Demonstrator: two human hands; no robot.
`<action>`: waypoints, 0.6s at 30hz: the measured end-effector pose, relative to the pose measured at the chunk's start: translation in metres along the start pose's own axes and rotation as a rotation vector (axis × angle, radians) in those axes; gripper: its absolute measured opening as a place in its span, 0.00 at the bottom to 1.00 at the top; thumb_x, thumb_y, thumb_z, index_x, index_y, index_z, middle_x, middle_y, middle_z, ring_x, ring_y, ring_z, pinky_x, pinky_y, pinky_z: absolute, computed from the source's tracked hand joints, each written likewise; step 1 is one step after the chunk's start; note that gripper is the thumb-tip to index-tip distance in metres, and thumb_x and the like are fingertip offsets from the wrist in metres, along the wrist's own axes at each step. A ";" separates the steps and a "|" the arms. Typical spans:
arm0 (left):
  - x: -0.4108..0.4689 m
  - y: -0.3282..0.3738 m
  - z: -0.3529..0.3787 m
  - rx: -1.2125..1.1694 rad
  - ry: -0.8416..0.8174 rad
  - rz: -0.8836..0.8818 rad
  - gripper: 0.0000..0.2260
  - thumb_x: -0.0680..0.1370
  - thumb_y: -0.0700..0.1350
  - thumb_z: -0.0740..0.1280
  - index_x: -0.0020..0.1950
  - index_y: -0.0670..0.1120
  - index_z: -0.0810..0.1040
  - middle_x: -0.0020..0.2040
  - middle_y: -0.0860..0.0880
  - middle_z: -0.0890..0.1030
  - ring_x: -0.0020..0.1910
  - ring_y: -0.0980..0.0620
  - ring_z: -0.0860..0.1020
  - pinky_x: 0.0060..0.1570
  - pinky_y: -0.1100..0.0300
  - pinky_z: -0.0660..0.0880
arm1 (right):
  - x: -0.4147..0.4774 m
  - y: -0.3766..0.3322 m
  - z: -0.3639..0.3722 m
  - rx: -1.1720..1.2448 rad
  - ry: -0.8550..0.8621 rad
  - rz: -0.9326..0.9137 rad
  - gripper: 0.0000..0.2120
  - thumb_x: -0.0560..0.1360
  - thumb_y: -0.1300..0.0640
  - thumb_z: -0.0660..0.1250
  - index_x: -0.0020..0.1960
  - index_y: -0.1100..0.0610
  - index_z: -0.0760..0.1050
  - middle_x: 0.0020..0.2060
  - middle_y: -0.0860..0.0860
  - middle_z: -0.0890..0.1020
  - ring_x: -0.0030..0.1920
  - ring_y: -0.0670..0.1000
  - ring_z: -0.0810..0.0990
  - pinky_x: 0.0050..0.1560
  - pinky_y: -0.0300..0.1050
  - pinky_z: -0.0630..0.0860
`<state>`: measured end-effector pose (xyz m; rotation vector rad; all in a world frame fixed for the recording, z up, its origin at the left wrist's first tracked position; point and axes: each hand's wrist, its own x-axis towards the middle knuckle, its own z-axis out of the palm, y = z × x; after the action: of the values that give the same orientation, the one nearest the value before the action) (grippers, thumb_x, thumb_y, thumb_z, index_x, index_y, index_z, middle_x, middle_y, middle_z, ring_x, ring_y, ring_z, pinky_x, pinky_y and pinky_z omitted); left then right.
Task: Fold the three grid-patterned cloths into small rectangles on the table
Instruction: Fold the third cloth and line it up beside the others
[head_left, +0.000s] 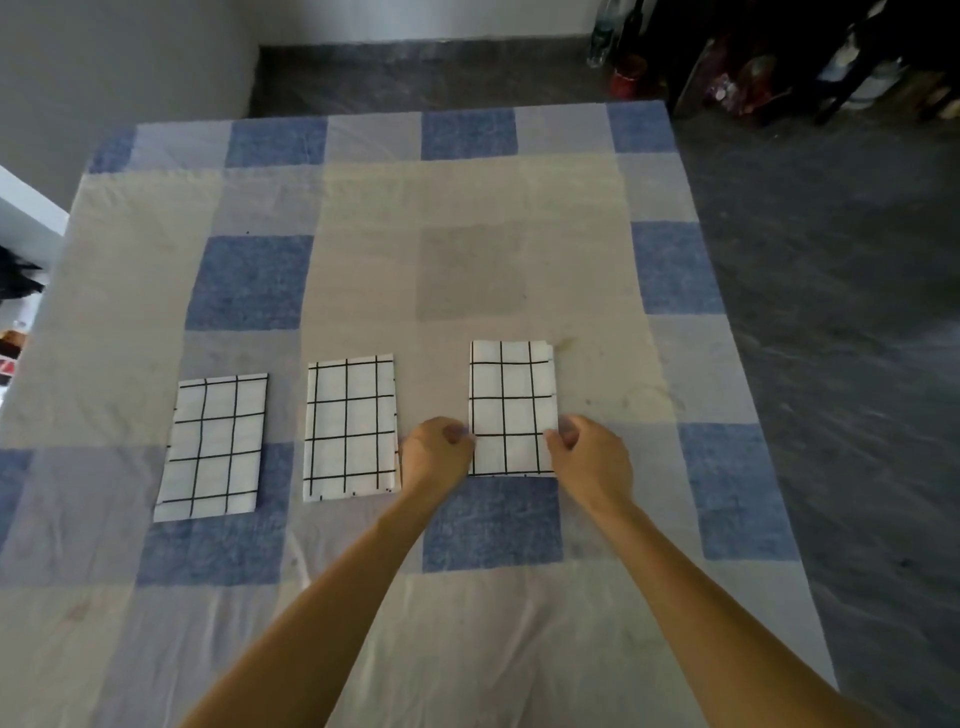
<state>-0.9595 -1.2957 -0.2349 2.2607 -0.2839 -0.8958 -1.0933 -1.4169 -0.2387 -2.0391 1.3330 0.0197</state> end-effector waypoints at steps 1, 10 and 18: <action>0.004 0.002 0.004 -0.023 0.000 -0.032 0.09 0.75 0.45 0.69 0.53 0.46 0.80 0.47 0.50 0.81 0.44 0.52 0.79 0.46 0.58 0.78 | 0.004 0.000 0.002 -0.004 0.010 0.010 0.11 0.78 0.49 0.63 0.44 0.56 0.75 0.36 0.48 0.79 0.38 0.51 0.77 0.37 0.43 0.71; 0.005 0.007 0.012 -0.027 -0.022 -0.115 0.04 0.72 0.42 0.70 0.44 0.42 0.78 0.35 0.44 0.82 0.29 0.49 0.80 0.33 0.54 0.81 | 0.014 -0.008 0.014 0.085 0.030 0.035 0.06 0.77 0.55 0.64 0.50 0.55 0.78 0.41 0.49 0.81 0.40 0.49 0.78 0.40 0.42 0.72; -0.002 -0.003 0.013 0.315 0.150 0.391 0.21 0.75 0.45 0.69 0.65 0.47 0.67 0.55 0.48 0.73 0.44 0.51 0.75 0.35 0.61 0.71 | 0.007 -0.002 0.014 0.121 0.063 -0.029 0.22 0.75 0.59 0.66 0.68 0.53 0.68 0.60 0.50 0.73 0.52 0.48 0.76 0.52 0.42 0.75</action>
<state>-0.9695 -1.2997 -0.2427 2.4183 -0.8136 -0.5000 -1.0839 -1.4147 -0.2510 -1.9714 1.3098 -0.1356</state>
